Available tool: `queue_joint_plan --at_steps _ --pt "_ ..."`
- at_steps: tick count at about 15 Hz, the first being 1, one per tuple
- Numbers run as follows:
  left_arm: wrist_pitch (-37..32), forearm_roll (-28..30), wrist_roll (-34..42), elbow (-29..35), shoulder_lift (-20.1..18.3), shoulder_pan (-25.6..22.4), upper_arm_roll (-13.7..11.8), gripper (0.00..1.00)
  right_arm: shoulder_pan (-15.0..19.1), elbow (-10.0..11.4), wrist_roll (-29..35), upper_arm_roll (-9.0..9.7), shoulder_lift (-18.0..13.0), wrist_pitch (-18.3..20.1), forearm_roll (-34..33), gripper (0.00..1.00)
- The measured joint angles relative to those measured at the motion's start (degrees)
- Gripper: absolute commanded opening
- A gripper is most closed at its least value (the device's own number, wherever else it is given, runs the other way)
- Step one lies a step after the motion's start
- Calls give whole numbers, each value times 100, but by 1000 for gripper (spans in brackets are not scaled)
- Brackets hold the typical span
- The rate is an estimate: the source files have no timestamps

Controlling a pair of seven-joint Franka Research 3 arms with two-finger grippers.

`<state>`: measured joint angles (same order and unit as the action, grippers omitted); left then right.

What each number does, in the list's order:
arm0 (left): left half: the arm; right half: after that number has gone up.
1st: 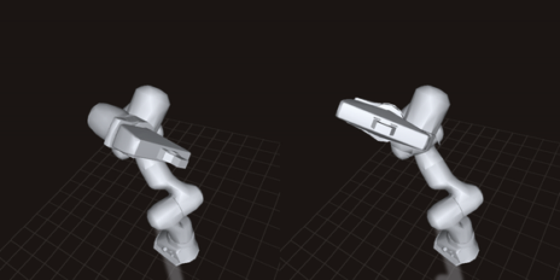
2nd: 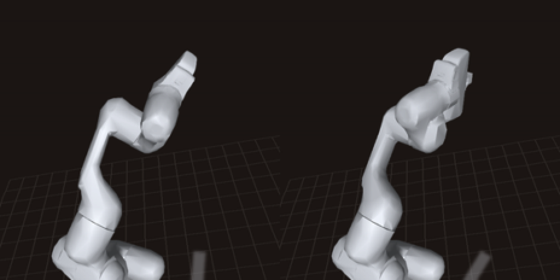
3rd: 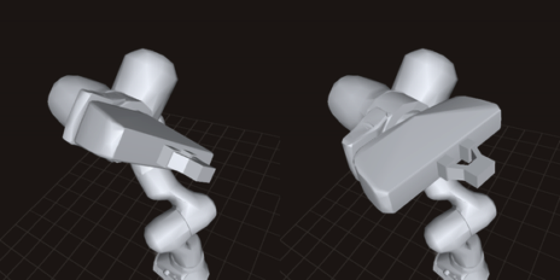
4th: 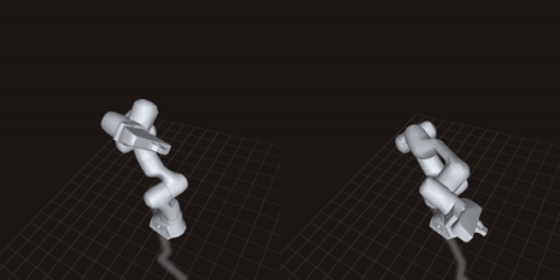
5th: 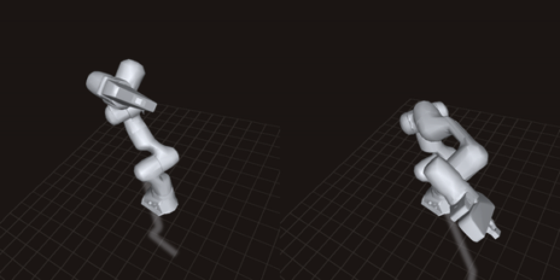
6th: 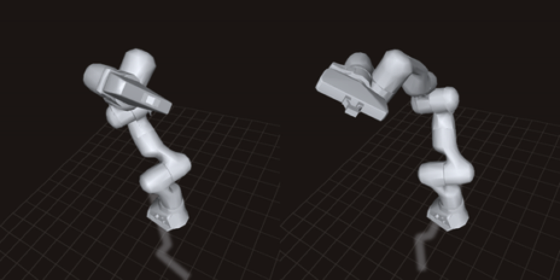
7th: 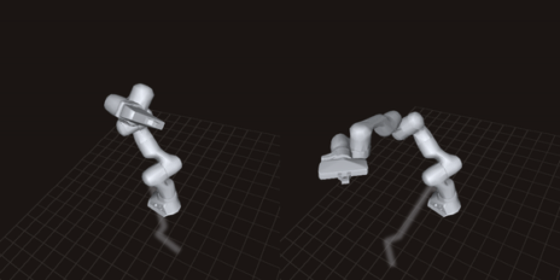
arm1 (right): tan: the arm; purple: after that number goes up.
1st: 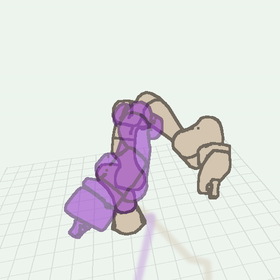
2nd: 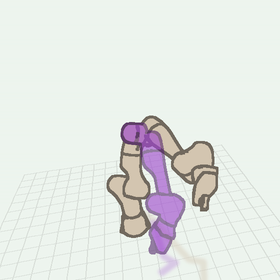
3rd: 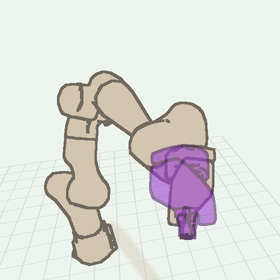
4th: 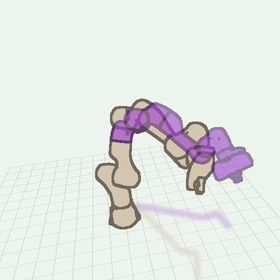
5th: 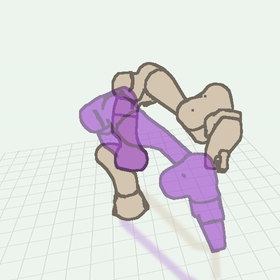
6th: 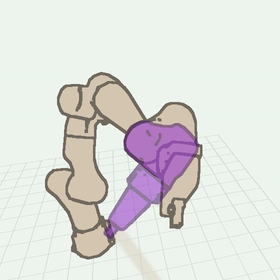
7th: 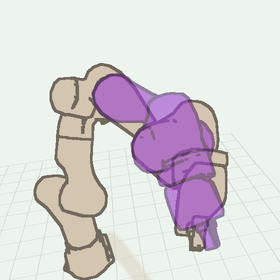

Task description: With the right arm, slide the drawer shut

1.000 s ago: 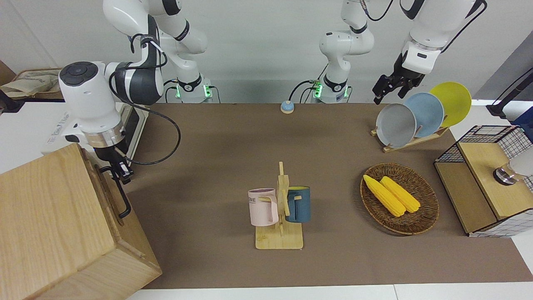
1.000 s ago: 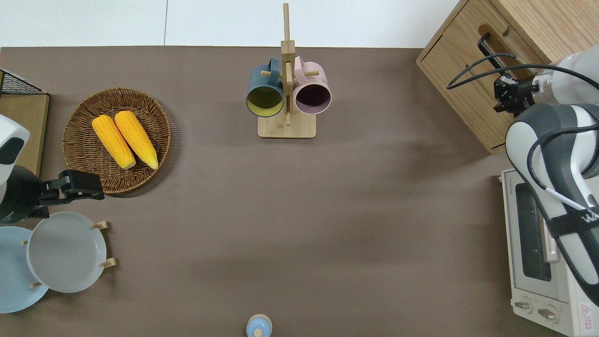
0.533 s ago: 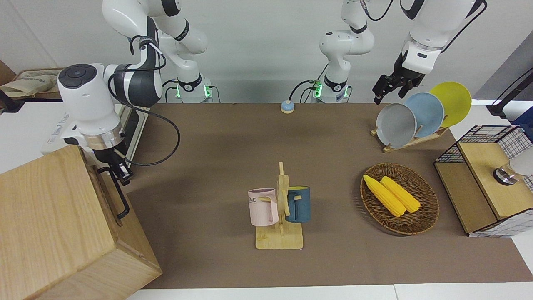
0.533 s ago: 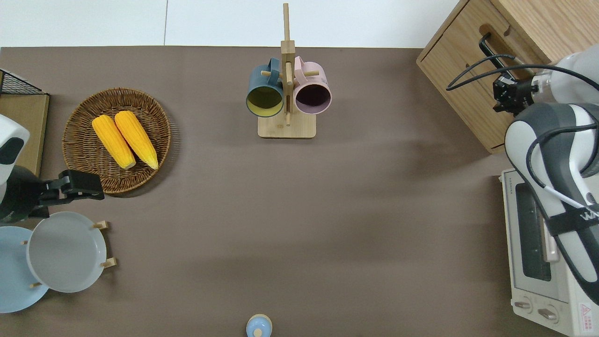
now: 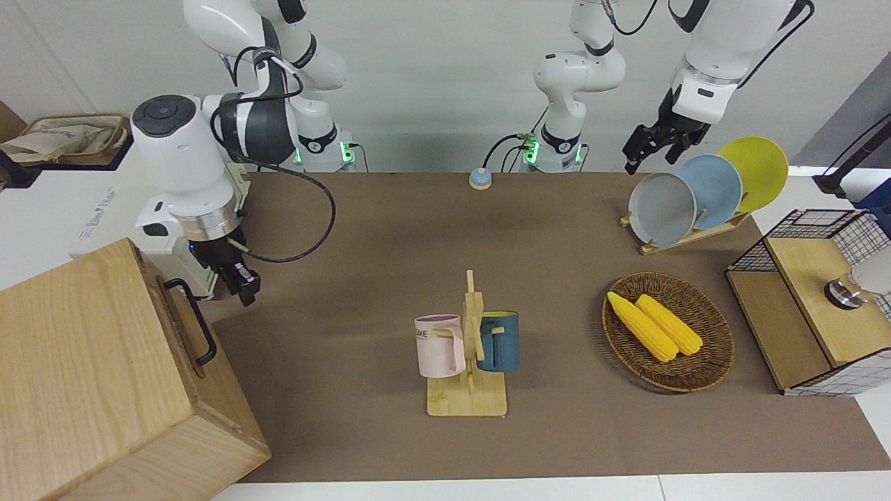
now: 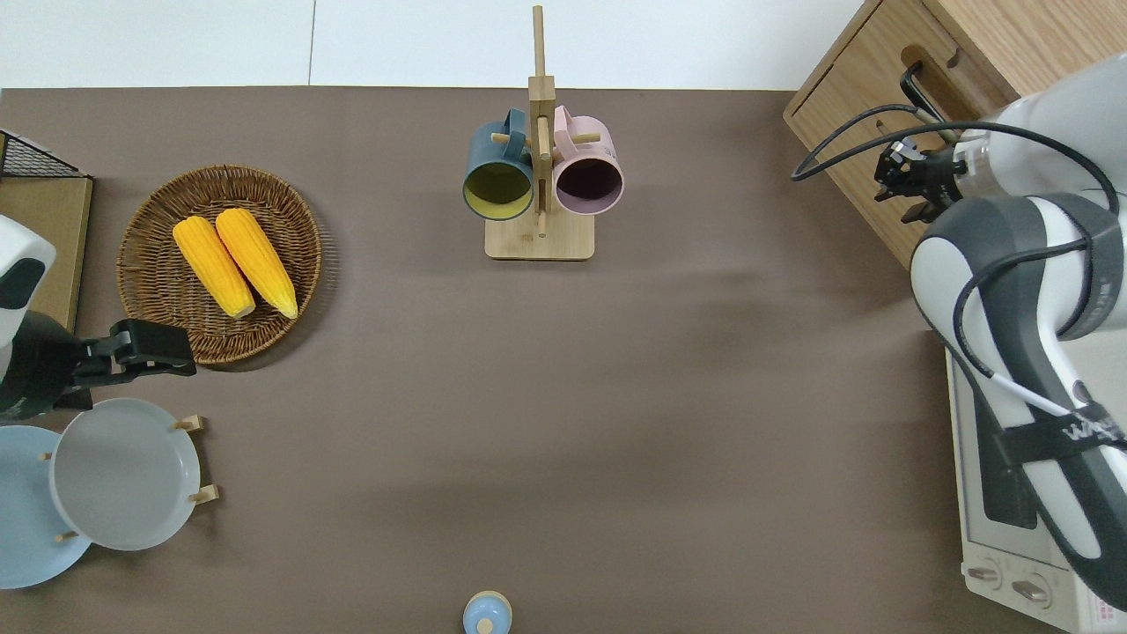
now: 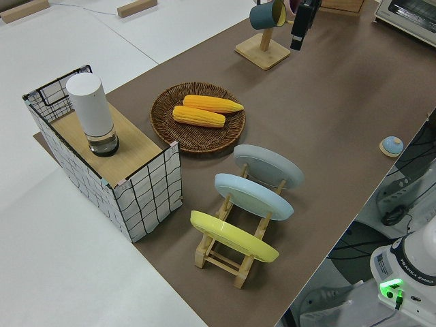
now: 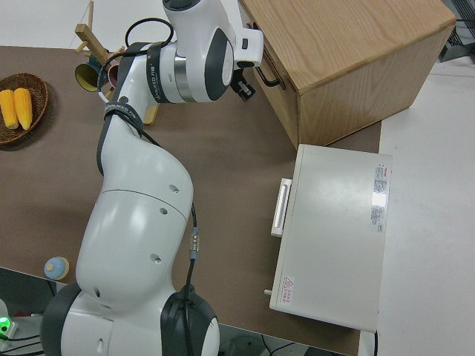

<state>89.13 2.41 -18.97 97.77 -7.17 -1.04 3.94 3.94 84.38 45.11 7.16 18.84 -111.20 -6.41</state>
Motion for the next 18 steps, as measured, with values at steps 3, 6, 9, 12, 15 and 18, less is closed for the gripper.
queue_joint_plan --at_steps 3,6,9,12,15,18 --pt "0 0 0 0 0 0 0 993 -90 2 -21 252 -185 403 -15 743" --pt "0 0 0 0 0 0 0 993 -265 19 -285 344 -353 728 -30 985" --pt "0 0 0 0 0 0 0 993 -486 143 -494 355 -543 841 -30 985" --pt "0 0 0 0 0 0 0 993 -610 460 -1056 358 -898 893 -31 985" --pt "0 0 0 0 0 0 0 993 -610 662 -2037 335 -1356 1358 -31 985" --pt "0 0 0 0 0 0 0 993 -575 709 -2915 260 -1806 1874 144 985"
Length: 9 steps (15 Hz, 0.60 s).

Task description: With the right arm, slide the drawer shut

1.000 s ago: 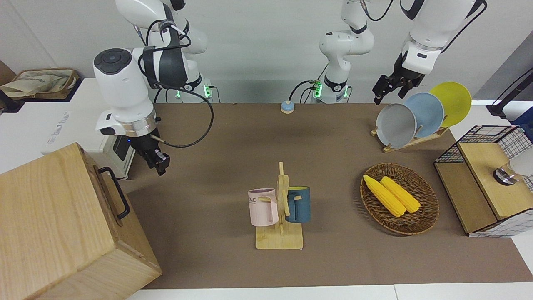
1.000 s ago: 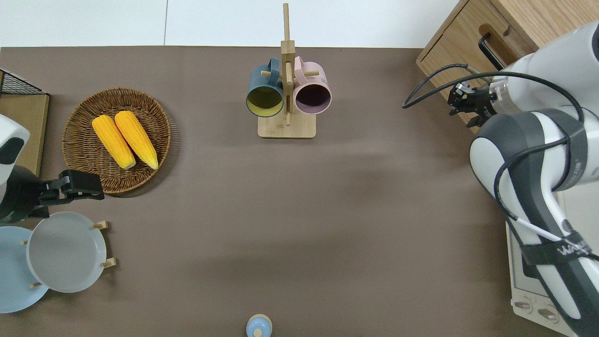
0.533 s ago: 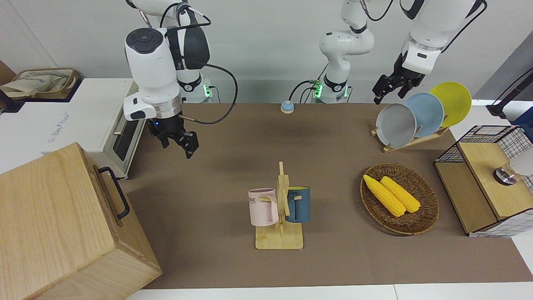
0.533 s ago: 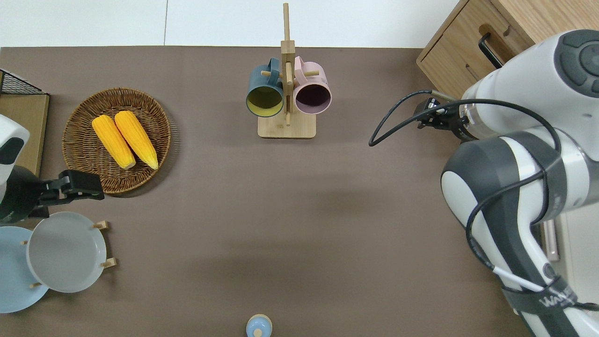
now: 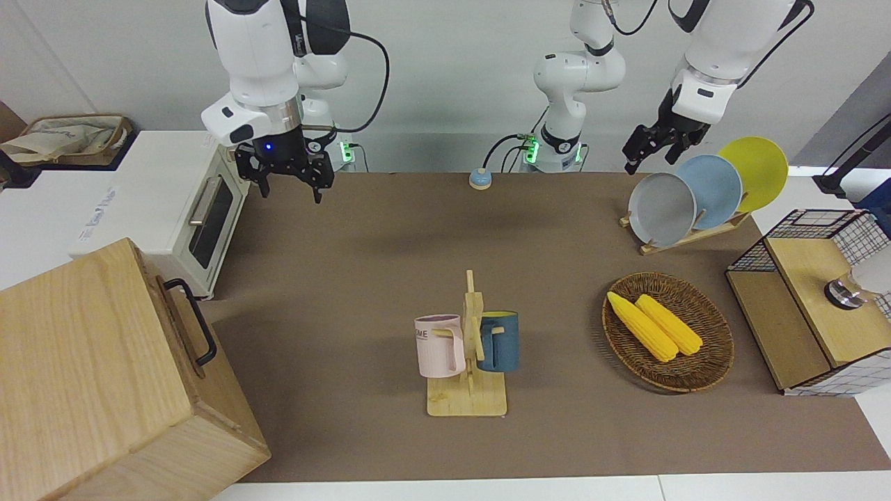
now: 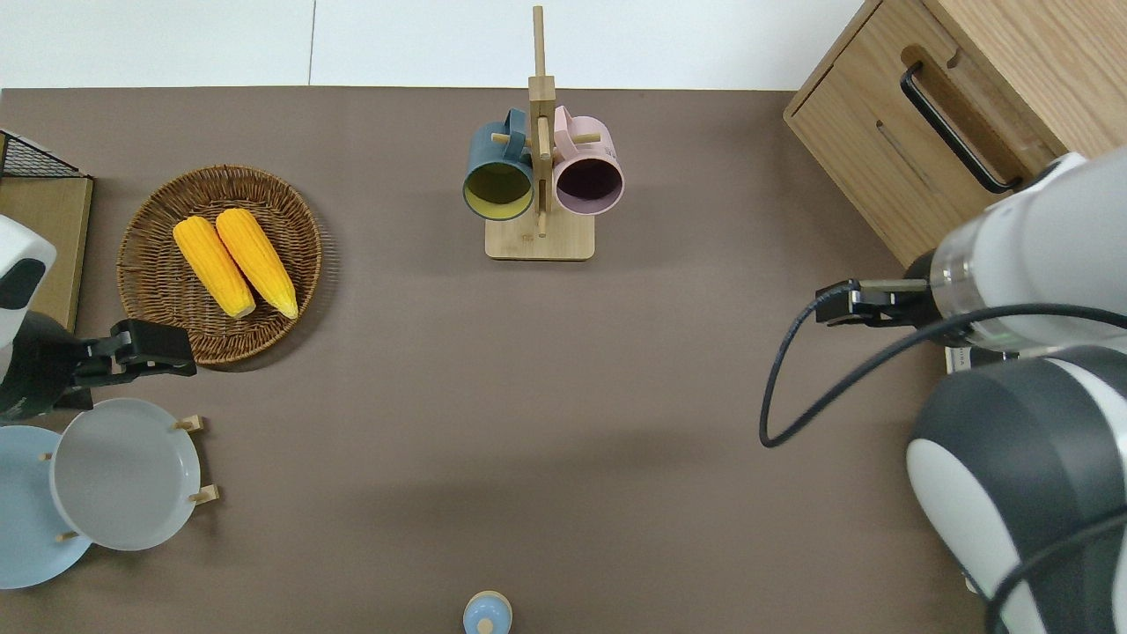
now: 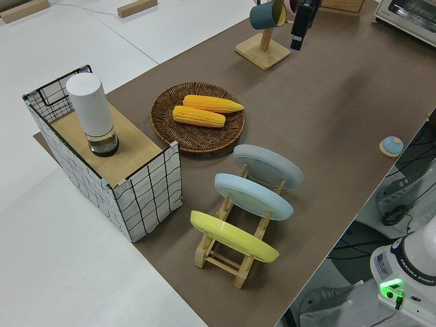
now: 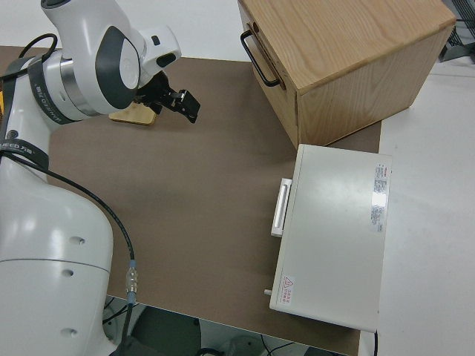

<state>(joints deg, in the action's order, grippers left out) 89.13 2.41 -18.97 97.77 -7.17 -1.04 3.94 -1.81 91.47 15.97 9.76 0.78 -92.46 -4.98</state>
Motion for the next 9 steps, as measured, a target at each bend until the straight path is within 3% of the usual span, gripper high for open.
queue_joint_plan --at_steps 4,6,9 --pt "0 0 0 0 0 0 0 993 11 9 -926 -362 -454 528 431 985" --pt "0 0 0 0 0 0 0 993 12 15 -1178 -511 -527 719 468 985" --pt "0 0 0 0 0 0 0 993 10 37 -1284 -586 -532 782 480 985"
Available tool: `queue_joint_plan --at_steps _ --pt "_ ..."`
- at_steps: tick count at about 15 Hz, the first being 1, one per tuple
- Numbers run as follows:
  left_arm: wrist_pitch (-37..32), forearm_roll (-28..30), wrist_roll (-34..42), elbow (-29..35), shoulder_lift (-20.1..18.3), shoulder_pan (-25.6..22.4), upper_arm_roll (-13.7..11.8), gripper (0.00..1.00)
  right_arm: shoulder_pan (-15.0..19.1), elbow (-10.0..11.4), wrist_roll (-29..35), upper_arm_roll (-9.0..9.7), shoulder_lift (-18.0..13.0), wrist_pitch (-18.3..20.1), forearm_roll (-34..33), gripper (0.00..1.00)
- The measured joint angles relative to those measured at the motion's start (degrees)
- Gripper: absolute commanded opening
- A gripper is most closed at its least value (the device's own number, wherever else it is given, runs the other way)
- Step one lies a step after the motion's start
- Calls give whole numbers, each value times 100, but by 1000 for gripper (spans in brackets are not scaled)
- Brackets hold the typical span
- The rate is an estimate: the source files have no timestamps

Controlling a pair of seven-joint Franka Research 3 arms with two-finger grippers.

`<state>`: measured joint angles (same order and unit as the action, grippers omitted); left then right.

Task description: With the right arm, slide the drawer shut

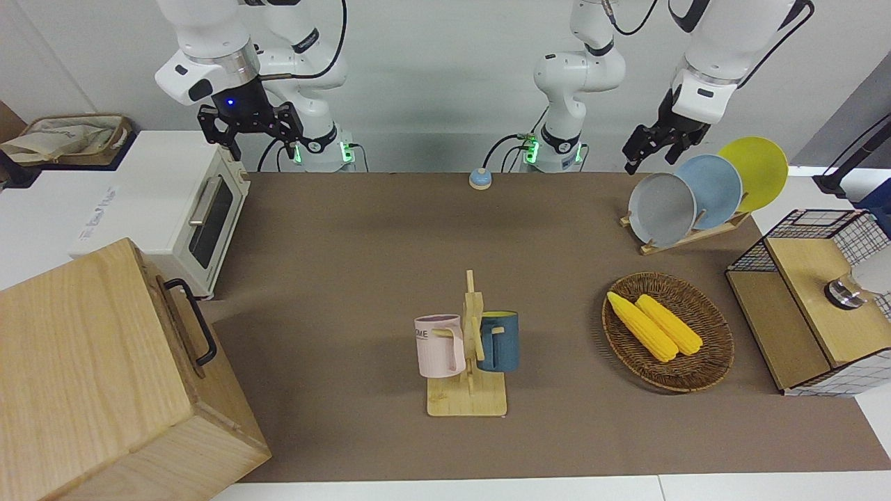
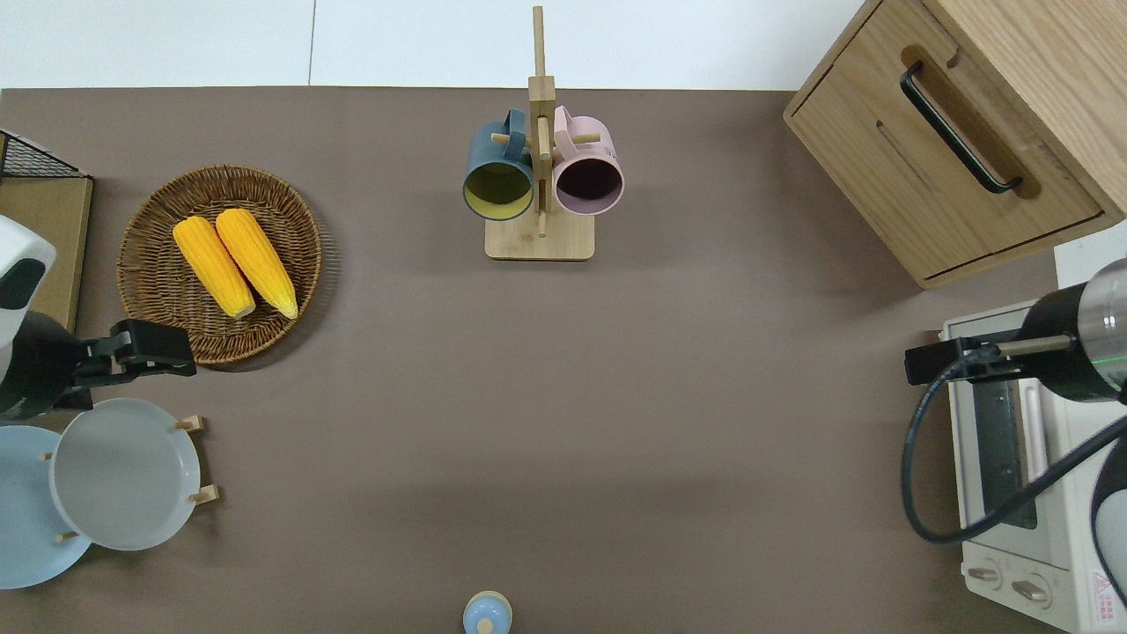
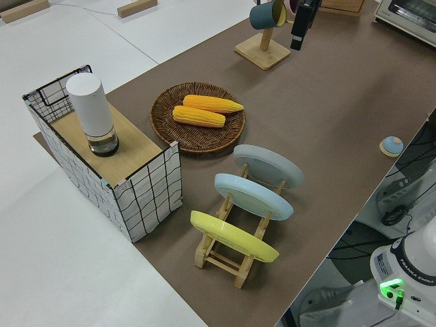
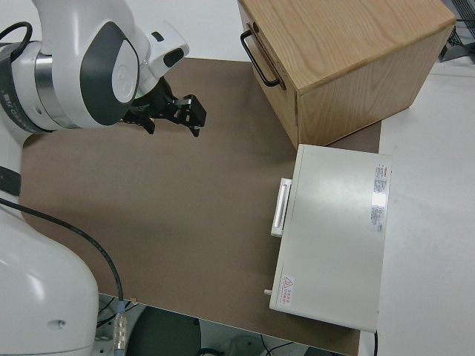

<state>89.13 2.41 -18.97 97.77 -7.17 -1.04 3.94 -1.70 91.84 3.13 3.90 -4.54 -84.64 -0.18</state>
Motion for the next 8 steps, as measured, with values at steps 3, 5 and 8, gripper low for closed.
queue_joint_plan --at_steps 3,5,8 --pt "0 0 0 0 0 0 0 993 -36 -10 -3 17 -1 -1 0 985" --pt "0 0 0 0 0 0 0 993 -38 -26 -3 27 -1 -1 0 985" --pt "0 0 0 0 0 0 0 993 -38 -30 -3 29 -1 -1 0 985"
